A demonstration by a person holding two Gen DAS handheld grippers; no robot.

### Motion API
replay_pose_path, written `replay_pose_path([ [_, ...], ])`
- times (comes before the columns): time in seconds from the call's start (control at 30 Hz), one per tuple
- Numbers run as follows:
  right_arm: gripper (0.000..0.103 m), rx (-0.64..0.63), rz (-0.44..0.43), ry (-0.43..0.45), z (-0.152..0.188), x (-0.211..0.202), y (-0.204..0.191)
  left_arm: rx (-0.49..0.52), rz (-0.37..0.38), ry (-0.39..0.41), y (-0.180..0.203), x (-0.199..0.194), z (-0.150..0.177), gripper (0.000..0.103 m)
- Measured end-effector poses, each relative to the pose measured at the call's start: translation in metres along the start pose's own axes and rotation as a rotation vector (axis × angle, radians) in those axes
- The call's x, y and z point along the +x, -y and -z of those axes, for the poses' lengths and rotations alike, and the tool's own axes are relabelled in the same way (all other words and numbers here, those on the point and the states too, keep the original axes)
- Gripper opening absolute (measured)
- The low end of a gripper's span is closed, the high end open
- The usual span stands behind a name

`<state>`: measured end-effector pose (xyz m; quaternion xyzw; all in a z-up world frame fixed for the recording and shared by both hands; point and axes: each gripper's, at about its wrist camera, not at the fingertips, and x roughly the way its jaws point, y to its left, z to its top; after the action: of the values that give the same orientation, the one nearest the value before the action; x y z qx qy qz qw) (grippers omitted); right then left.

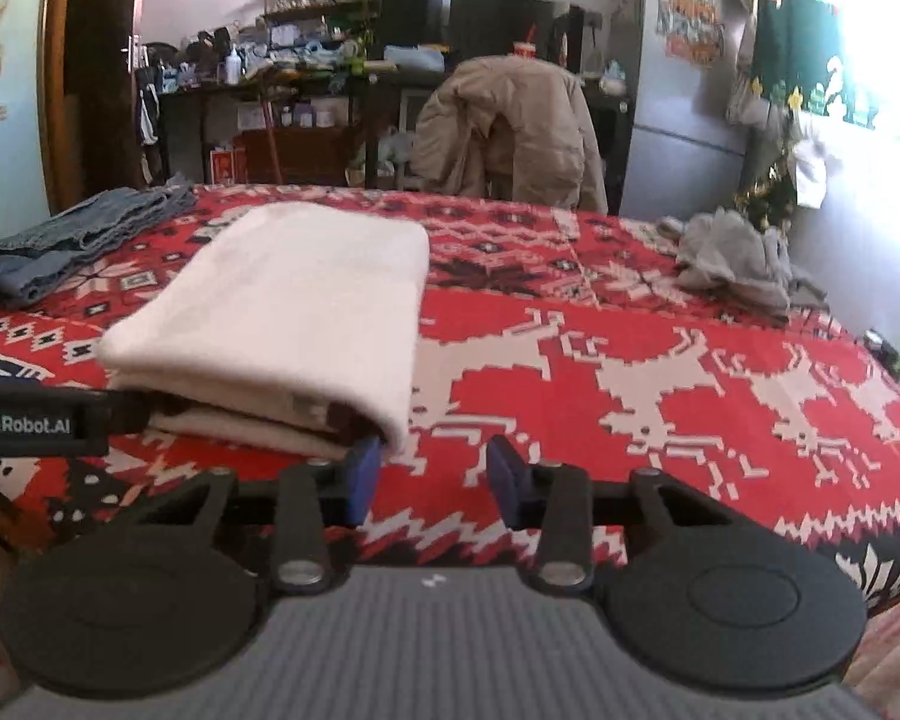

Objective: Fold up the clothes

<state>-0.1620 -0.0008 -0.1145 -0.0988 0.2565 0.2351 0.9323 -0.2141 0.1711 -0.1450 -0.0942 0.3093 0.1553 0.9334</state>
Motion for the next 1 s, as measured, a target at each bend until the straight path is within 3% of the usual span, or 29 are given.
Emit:
replay_pose_path([
  [0.37, 0.041, 0.048, 0.016, 0.037, -0.001, 0.014, -0.007, 0.003, -0.003, 0.001, 0.001, -0.001, 0.001, 0.066],
  [0.4, 0.028, 0.045, -0.001, 0.036, -0.002, 0.014, -0.008, 0.005, -0.003, 0.001, 0.002, -0.001, 0.001, 0.066],
  [0.43, 0.009, 0.042, -0.019, 0.036, -0.002, 0.015, -0.008, 0.007, -0.004, 0.002, 0.002, -0.001, 0.001, 0.064],
  [0.6, 0.007, 0.026, -0.039, 0.043, -0.003, 0.008, -0.013, 0.019, 0.028, 0.002, 0.003, -0.004, 0.002, 0.040],
  [0.77, 0.005, 0.047, -0.054, 0.047, -0.002, -0.005, -0.013, 0.049, 0.015, 0.013, 0.007, -0.007, 0.002, 0.034],
  [0.93, 0.004, 0.035, -0.062, 0.034, -0.001, -0.011, -0.011, -0.056, 0.030, -0.007, -0.012, -0.007, -0.004, 0.033],
  [1.0, 0.004, 0.046, -0.070, 0.034, -0.001, -0.016, -0.007, -0.097, 0.027, -0.002, -0.021, -0.011, -0.007, 0.025],
])
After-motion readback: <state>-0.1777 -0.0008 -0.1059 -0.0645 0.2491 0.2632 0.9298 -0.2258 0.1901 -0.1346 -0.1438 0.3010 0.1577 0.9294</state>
